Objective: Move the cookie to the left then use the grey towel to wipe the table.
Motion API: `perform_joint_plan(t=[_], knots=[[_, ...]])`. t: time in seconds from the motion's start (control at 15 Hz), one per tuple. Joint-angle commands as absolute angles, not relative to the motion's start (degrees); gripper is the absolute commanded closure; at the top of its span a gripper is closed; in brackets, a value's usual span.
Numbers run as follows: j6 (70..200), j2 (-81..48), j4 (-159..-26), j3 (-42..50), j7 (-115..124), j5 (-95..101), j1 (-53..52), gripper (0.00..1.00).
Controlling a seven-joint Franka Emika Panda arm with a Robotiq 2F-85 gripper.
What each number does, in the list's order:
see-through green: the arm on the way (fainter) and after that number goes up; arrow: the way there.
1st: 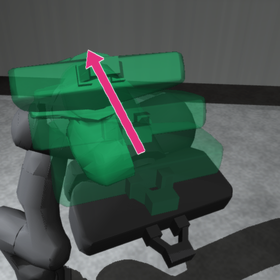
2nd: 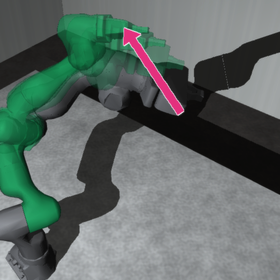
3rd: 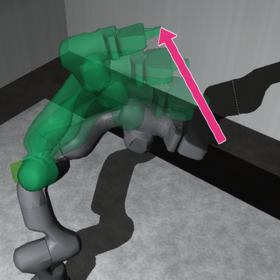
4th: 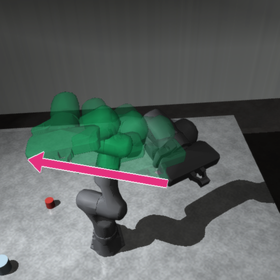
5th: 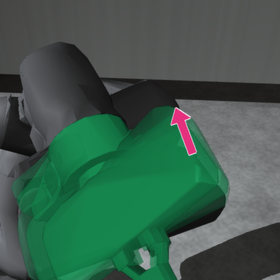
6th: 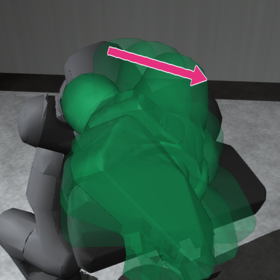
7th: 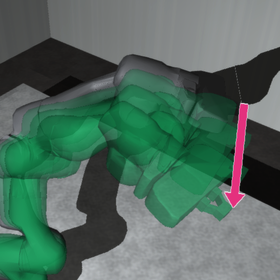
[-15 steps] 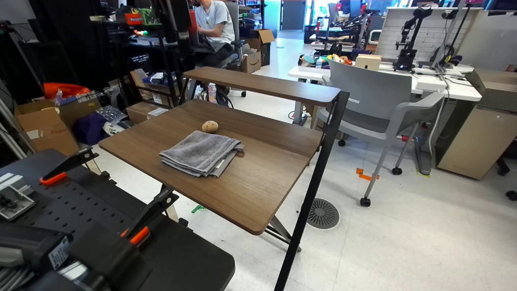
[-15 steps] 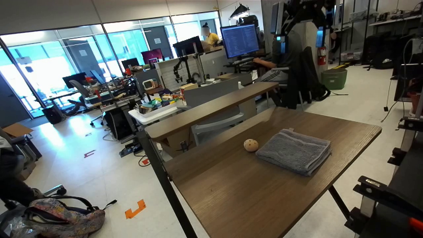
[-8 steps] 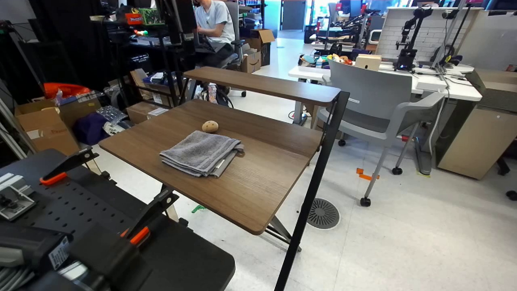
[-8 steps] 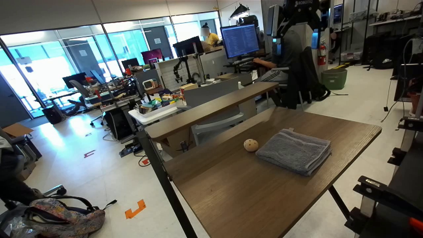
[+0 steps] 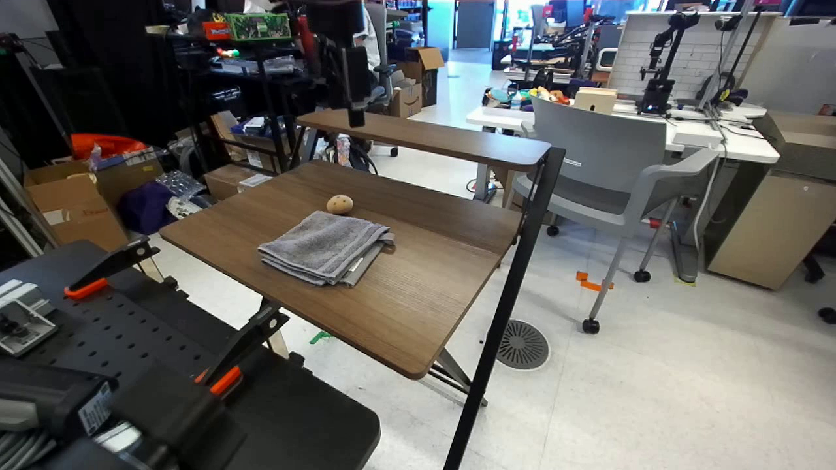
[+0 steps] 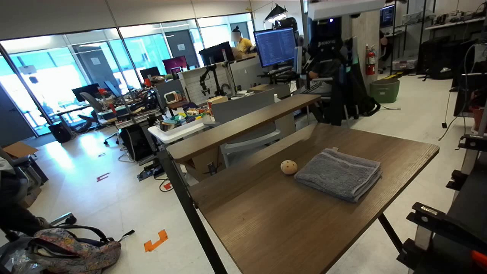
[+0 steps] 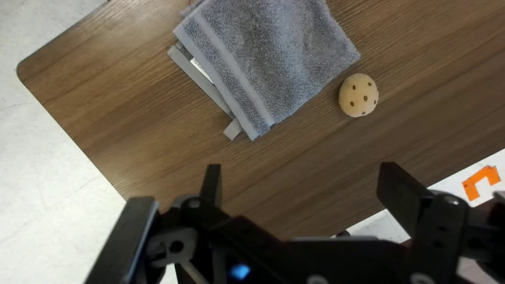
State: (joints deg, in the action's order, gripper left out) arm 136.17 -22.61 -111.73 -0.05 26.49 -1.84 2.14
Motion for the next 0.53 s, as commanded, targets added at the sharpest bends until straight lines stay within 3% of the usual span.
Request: perform_joint_plan(t=[0.0, 0.33, 0.4, 0.47], knots=[[129.00, -35.36, -97.40, -2.15, 17.48, -7.62, 2.15, 0.00], [116.65, -46.87, -81.71, -3.79, 13.38, -9.04, 0.01, 0.00], [122.09, -42.58, -89.66, -3.07, 12.99, -9.13, 0.10, 0.00], [120.41, -44.26, -87.05, -3.13, 13.08, -9.08, -0.32, 0.00]])
